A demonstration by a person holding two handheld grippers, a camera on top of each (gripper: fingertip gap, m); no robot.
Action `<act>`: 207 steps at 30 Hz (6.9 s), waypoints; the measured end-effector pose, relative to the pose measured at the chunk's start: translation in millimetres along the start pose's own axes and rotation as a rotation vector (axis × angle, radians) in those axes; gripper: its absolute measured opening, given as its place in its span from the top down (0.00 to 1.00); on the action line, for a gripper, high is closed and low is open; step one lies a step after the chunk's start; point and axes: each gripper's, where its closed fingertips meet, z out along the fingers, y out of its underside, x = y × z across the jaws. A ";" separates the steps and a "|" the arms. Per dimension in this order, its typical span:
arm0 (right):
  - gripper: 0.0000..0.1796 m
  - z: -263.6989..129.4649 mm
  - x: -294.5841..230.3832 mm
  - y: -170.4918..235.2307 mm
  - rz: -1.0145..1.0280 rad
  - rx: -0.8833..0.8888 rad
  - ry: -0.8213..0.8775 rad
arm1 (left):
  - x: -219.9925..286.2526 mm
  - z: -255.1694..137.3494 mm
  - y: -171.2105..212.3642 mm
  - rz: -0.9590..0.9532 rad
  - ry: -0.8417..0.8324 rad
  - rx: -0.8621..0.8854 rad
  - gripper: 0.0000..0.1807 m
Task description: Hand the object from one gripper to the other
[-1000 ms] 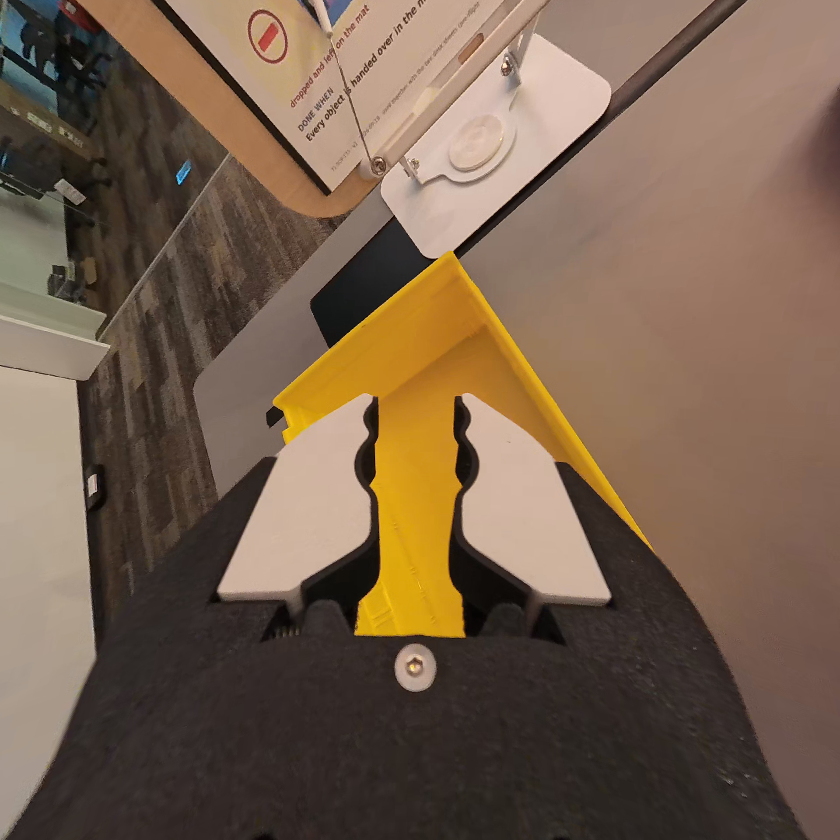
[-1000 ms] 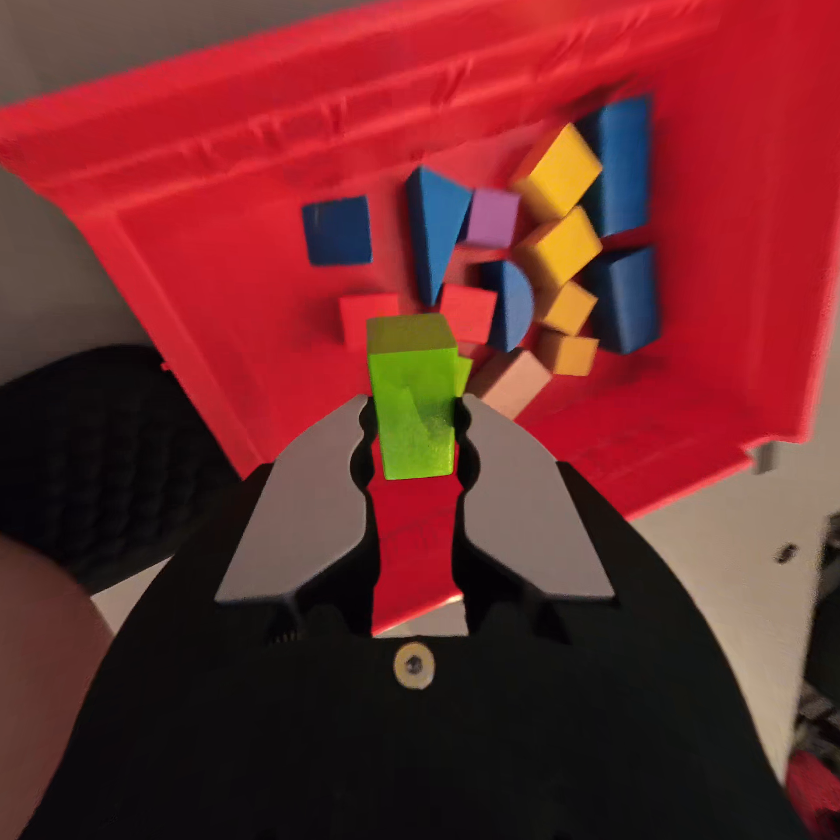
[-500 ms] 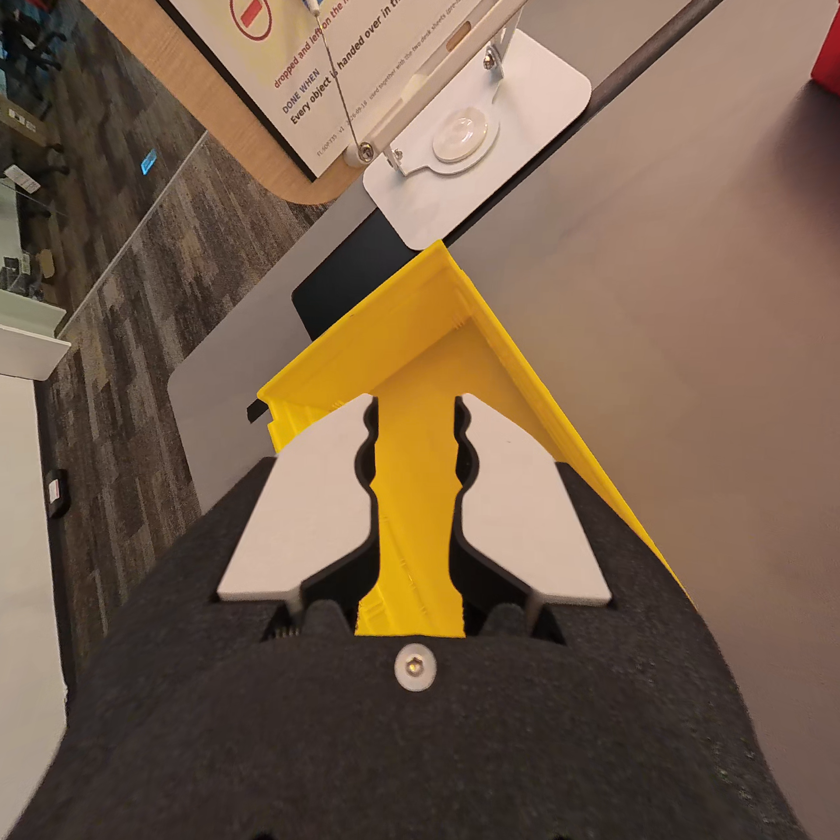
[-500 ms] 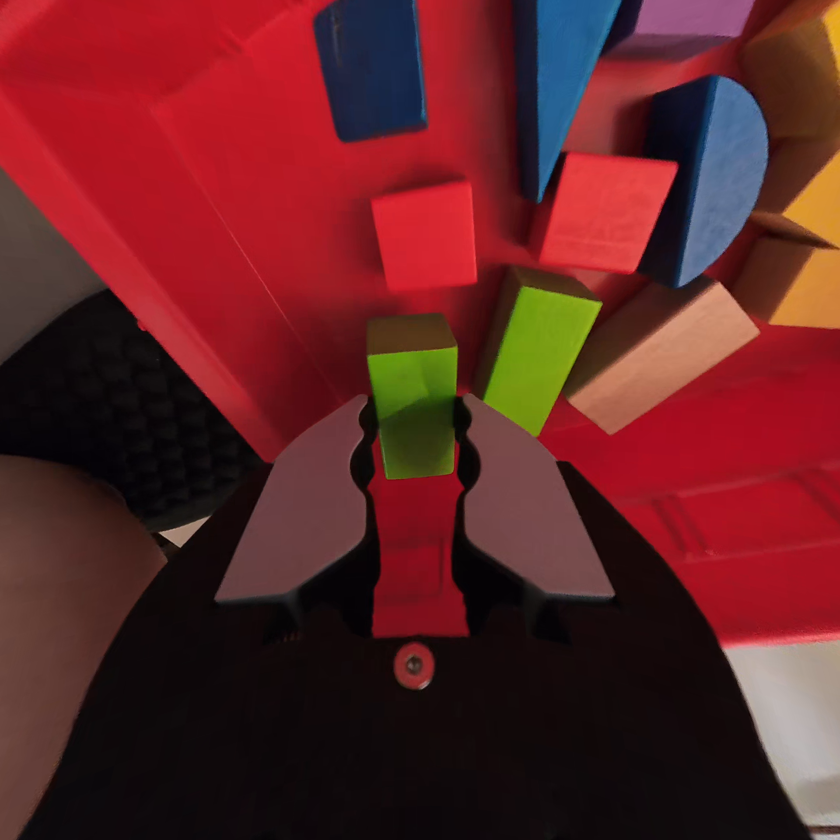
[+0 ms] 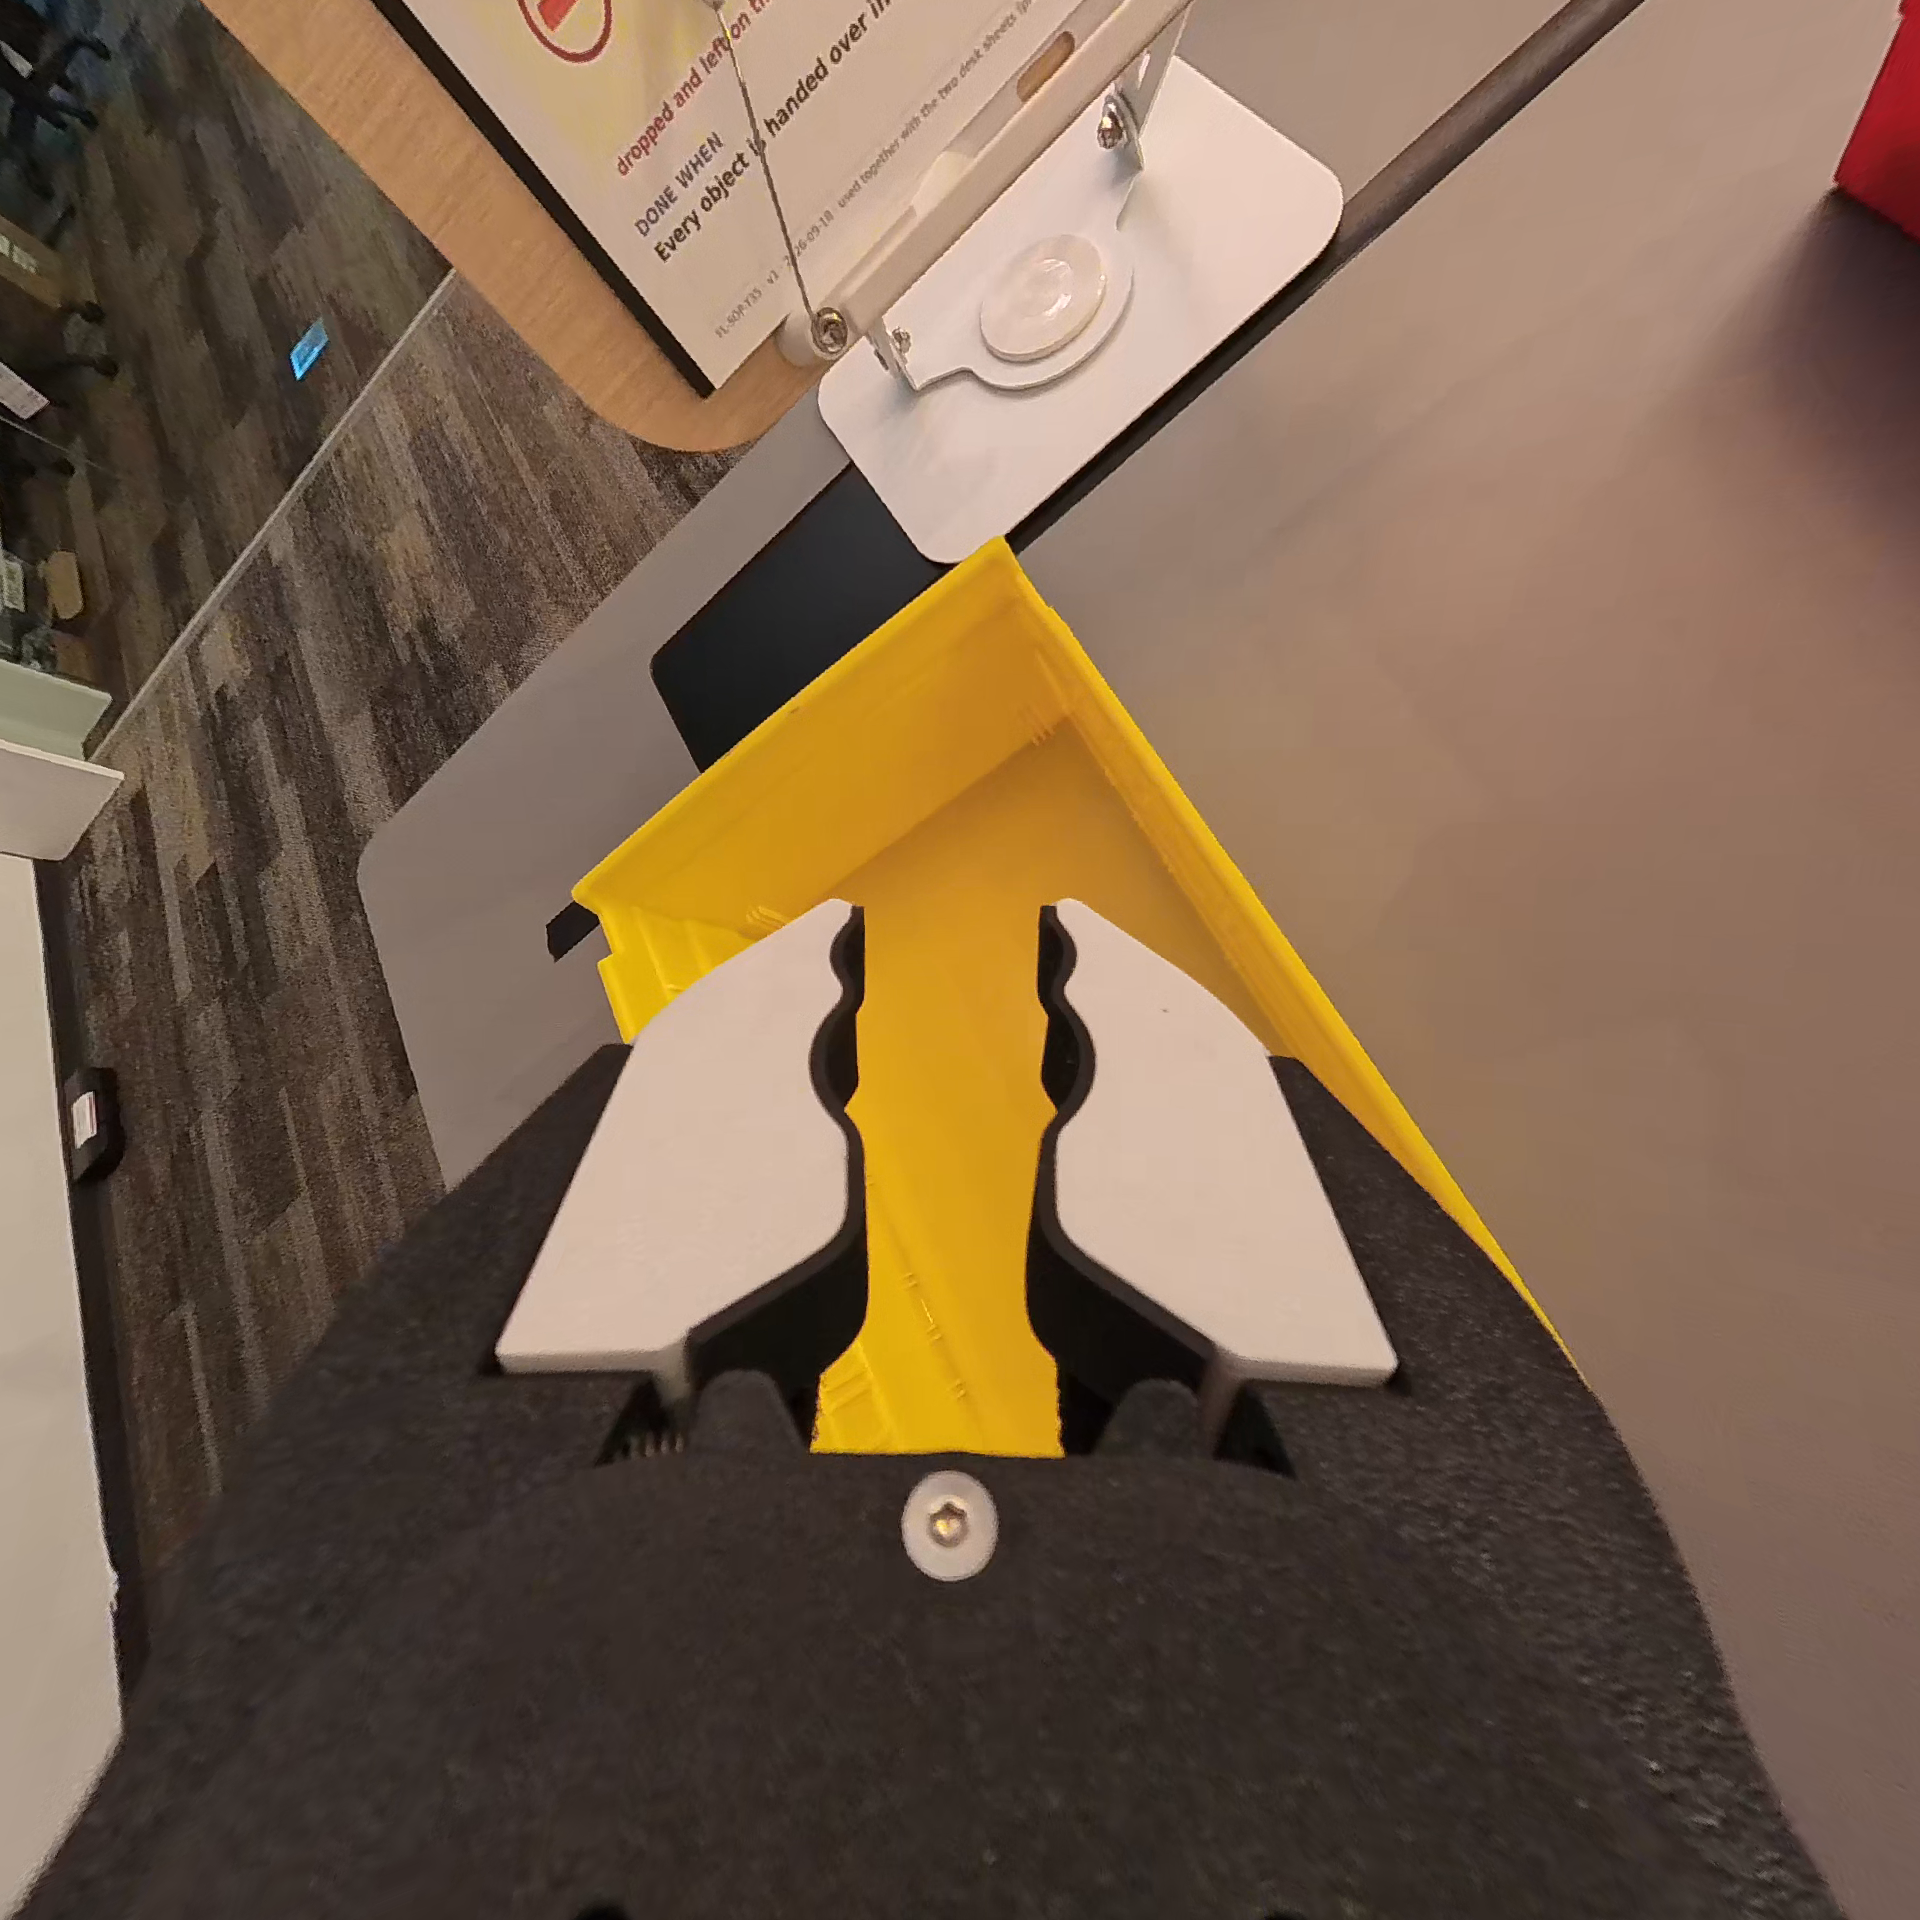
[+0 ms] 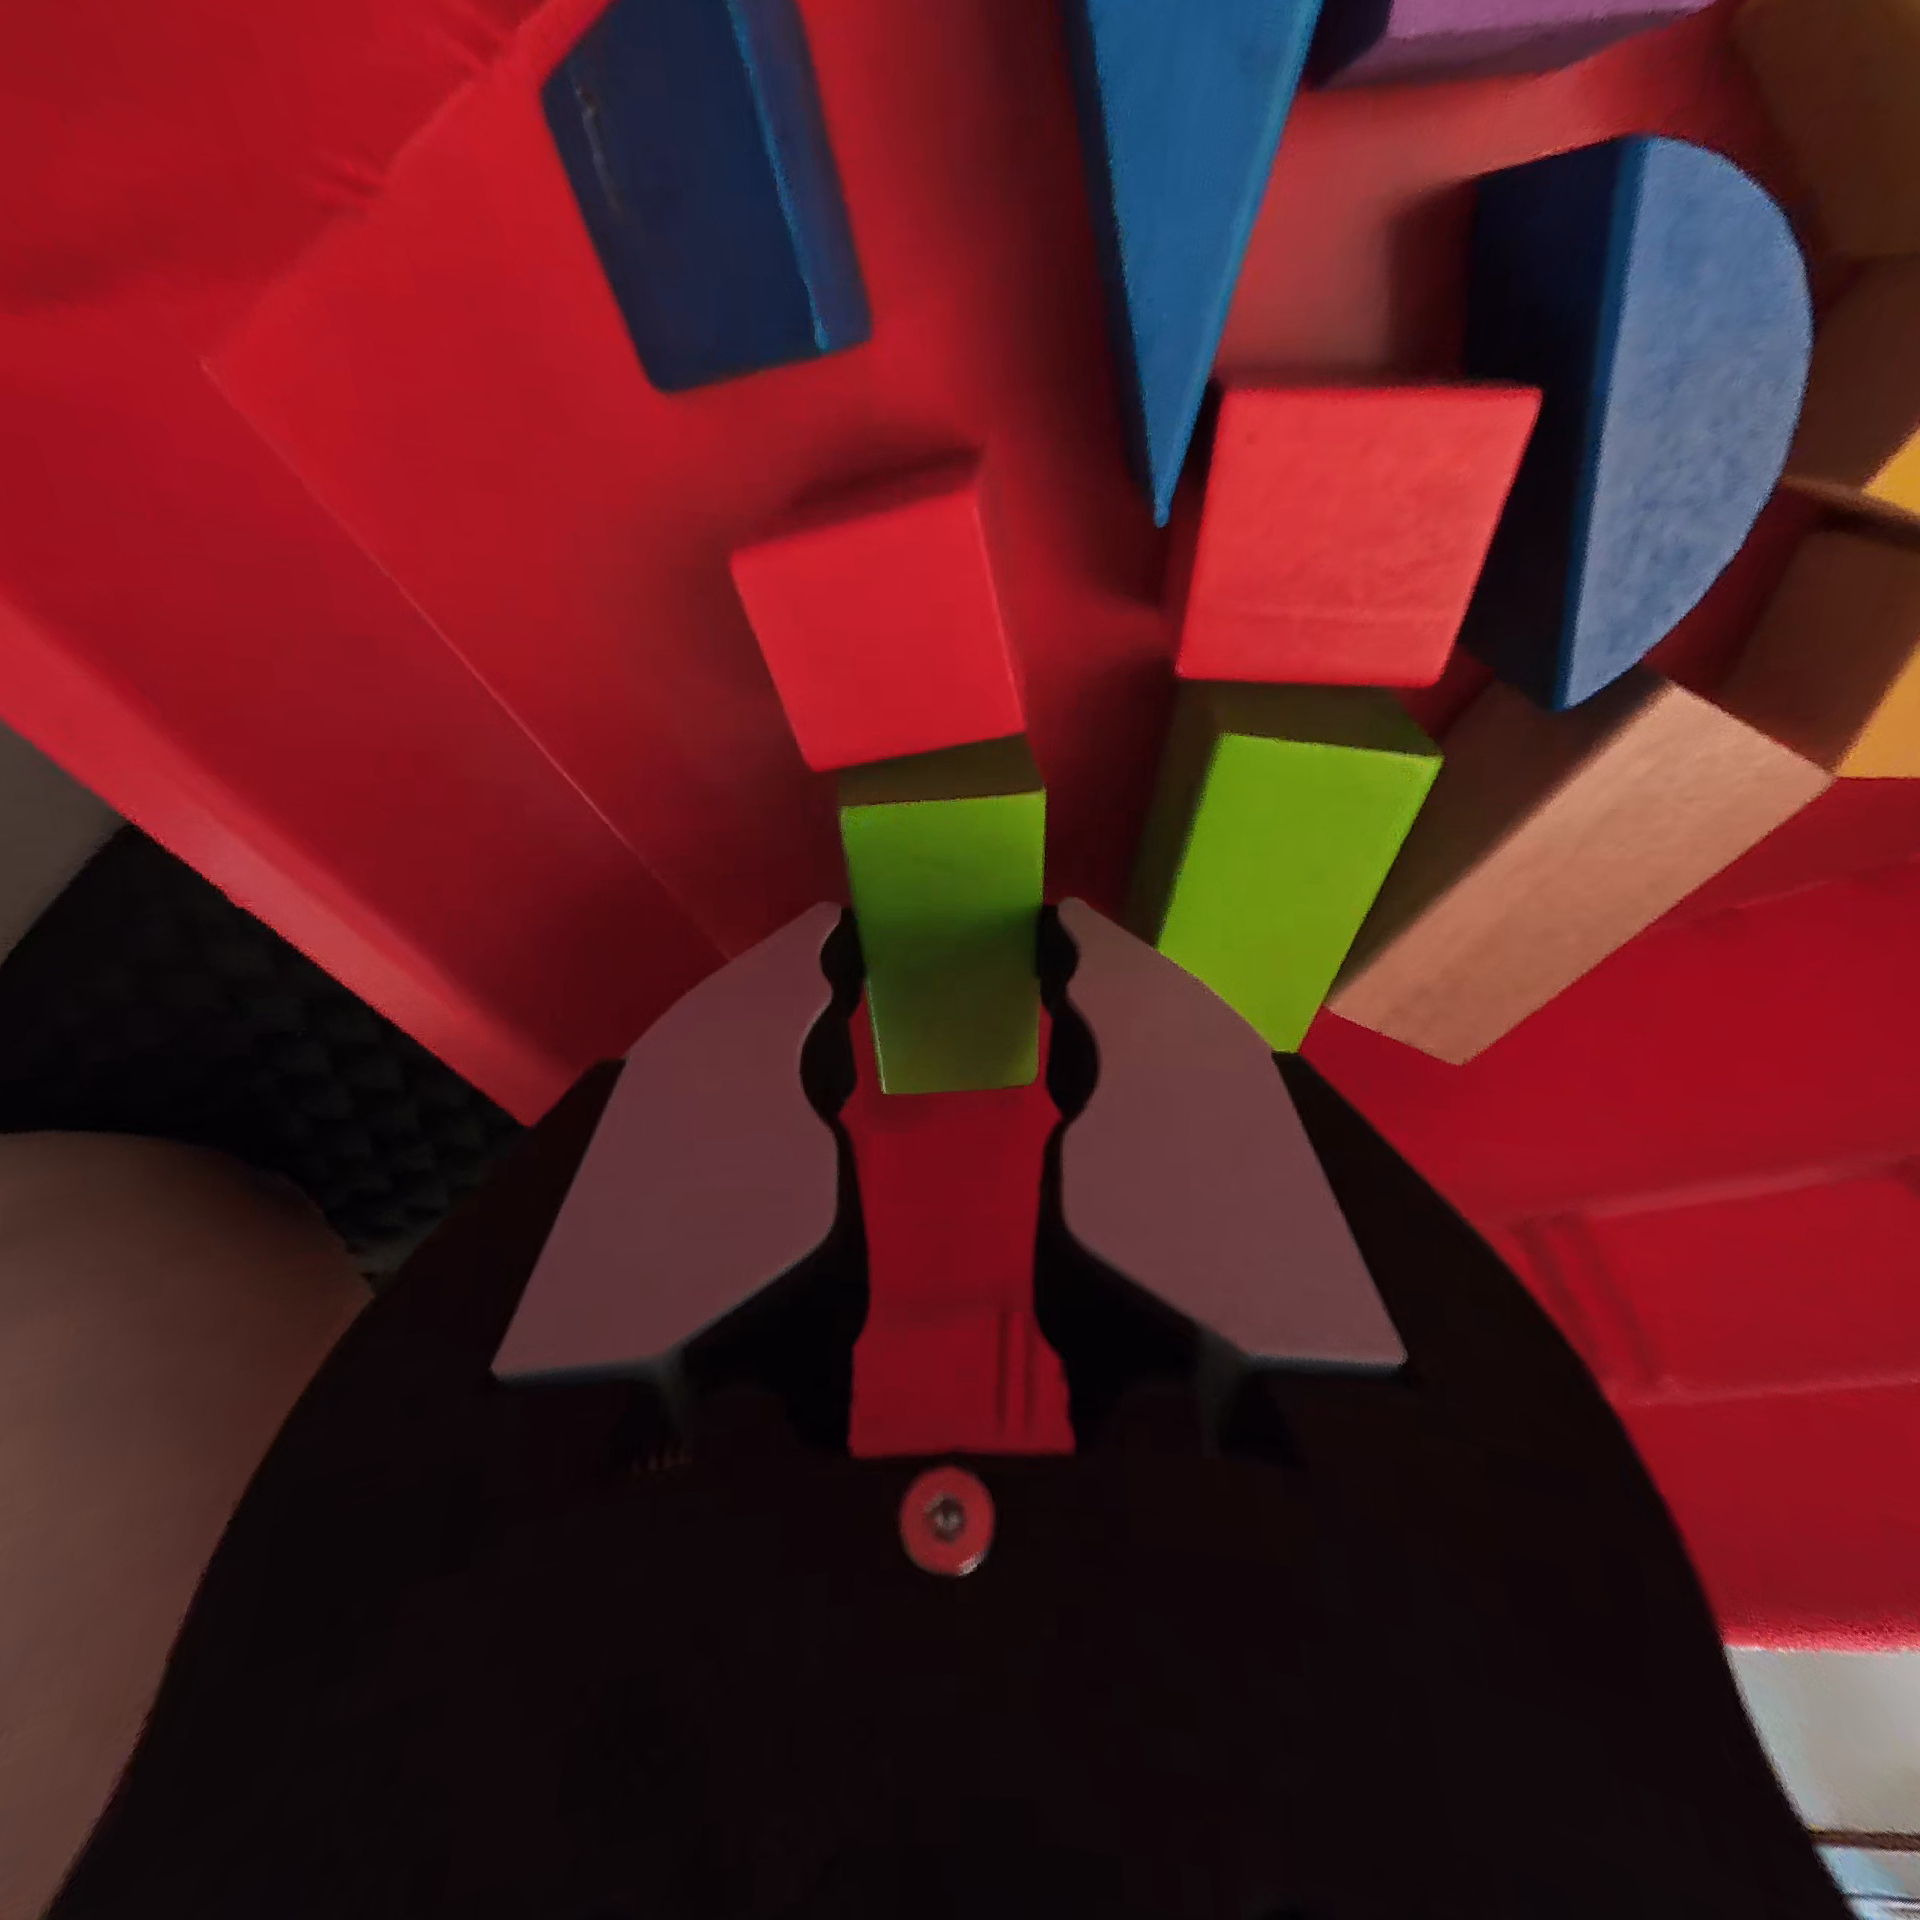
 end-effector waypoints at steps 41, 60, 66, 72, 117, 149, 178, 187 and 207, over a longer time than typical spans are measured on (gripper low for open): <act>0.83 -61.7 108.4 44.7 0.935 0.469 0.055 | -98.9 22.2 143.2 -0.736 0.233 -0.271 0.73; 0.95 -28.5 100.0 28.8 1.021 0.373 -0.139 | -51.9 57.9 195.2 -0.721 0.345 -0.682 0.97; 0.95 -28.2 100.4 28.8 1.018 0.358 -0.124 | -46.2 57.7 192.9 -0.664 0.320 -0.714 0.98; 0.96 -27.4 97.1 27.6 1.100 0.286 -0.093 | -29.5 58.3 181.8 -0.611 0.335 -0.740 0.98; 0.90 -142.4 -77.0 -265.5 0.317 0.682 0.014 | -9.3 -41.5 34.4 -0.249 0.175 -0.094 0.80; 0.91 -56.2 -53.5 -310.0 0.553 0.263 0.052 | 22.4 -40.8 31.1 -0.131 0.266 -0.125 0.79; 0.98 -38.7 -59.2 -336.3 0.584 0.163 -0.102 | 22.0 -37.1 37.0 -0.126 0.275 -0.152 0.79; 0.98 -50.1 -74.4 -335.5 0.536 0.122 -0.225 | 17.4 -47.0 32.7 -0.146 0.251 -0.117 0.80; 0.98 -176.9 3.7 -196.1 0.641 0.228 -0.238 | 102.7 -197.3 -30.4 0.171 0.339 0.607 0.80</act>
